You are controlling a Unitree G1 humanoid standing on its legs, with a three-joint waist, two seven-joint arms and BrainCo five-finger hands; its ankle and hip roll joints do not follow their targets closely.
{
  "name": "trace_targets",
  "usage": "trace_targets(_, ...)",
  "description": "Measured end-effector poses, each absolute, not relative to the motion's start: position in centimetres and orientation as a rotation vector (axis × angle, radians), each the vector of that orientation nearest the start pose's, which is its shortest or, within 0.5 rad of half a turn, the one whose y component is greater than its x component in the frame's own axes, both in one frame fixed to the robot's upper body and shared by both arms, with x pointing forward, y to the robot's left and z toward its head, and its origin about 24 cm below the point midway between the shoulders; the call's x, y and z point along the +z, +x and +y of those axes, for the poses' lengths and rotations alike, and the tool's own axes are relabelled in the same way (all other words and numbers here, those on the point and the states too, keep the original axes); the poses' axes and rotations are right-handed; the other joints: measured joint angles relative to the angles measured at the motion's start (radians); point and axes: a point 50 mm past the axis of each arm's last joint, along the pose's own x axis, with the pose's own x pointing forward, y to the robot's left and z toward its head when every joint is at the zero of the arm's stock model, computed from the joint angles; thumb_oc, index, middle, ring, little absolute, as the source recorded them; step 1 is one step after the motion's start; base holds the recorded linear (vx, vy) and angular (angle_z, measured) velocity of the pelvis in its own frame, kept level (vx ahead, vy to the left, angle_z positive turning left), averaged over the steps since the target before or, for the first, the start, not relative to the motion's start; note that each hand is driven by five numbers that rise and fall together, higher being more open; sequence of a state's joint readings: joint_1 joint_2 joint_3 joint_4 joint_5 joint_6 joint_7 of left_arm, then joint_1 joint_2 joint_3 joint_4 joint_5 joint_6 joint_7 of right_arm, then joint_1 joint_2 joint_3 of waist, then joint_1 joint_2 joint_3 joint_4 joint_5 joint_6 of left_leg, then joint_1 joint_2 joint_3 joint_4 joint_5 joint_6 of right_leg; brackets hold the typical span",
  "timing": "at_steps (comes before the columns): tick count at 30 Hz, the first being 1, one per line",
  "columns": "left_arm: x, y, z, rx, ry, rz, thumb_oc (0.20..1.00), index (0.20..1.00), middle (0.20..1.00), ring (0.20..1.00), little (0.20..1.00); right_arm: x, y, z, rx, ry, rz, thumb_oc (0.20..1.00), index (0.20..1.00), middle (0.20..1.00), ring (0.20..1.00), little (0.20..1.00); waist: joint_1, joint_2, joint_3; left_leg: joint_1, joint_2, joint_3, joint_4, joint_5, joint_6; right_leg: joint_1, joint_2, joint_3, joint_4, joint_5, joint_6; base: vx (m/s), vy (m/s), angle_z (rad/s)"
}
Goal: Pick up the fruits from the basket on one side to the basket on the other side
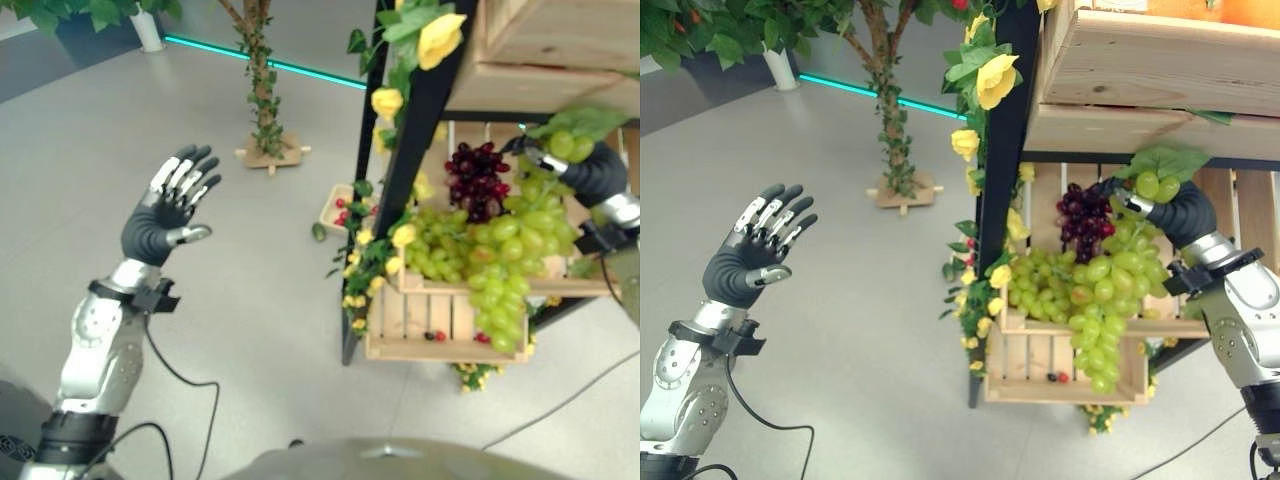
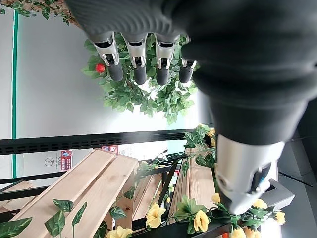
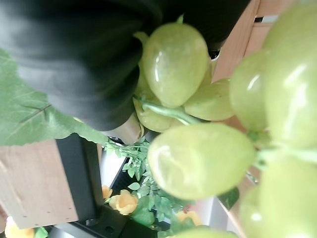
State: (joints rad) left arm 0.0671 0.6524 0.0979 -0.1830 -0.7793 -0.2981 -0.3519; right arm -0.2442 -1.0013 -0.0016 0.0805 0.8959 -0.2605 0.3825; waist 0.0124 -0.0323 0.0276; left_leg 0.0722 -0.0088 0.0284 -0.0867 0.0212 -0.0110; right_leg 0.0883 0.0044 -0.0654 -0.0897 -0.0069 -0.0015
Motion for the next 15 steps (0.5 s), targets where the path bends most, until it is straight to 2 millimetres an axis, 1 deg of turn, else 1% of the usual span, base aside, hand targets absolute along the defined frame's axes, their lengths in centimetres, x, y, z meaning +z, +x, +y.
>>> trace_targets(8, 14.6, 22.9, 24.8, -0.355, -0.044, -0.447, 1.0, 1.0, 1.0, 1.0, 1.0, 20.9, 28.0, -29.1, 0.333, -0.183, -0.416, 0.2, 0.2, 0.2, 0.2, 0.2, 0.004, -0.003, -0.001, 0.0, 0.0, -0.001, 0.0, 0.0, 0.0, 0.001, 0.0, -0.001, 0.0, 0.0, 0.0, 0.0, 0.0, 0.0)
trace_targets(12, 14.7, 22.9, 24.8, -0.361, -0.036, -0.441, 1.0, 1.0, 1.0, 1.0, 1.0, 20.2, 28.6, -29.5, 0.312, -0.18, -0.376, 0.2, 0.2, 0.2, 0.2, 0.2, 0.003, -0.006, -0.003, 0.002, 0.0, -0.001, 0.0, 0.0, 0.0, 0.003, 0.0, -0.001, 0.0, 0.0, 0.0, 0.0, 0.0, 0.0)
trace_targets(15, 14.7, 23.1, 24.5, -0.383, -0.023, -0.427, 1.0, 1.0, 1.0, 1.0, 1.0, 19.1, 29.4, -30.5, 0.253, -0.192, -0.317, 0.2, 0.2, 0.2, 0.2, 0.2, 0.004, -0.01, -0.005, 0.002, 0.0, -0.002, 0.0, 0.0, 0.0, 0.003, 0.0, -0.001, 0.0, 0.0, 0.0, 0.0, 0.0, 0.0)
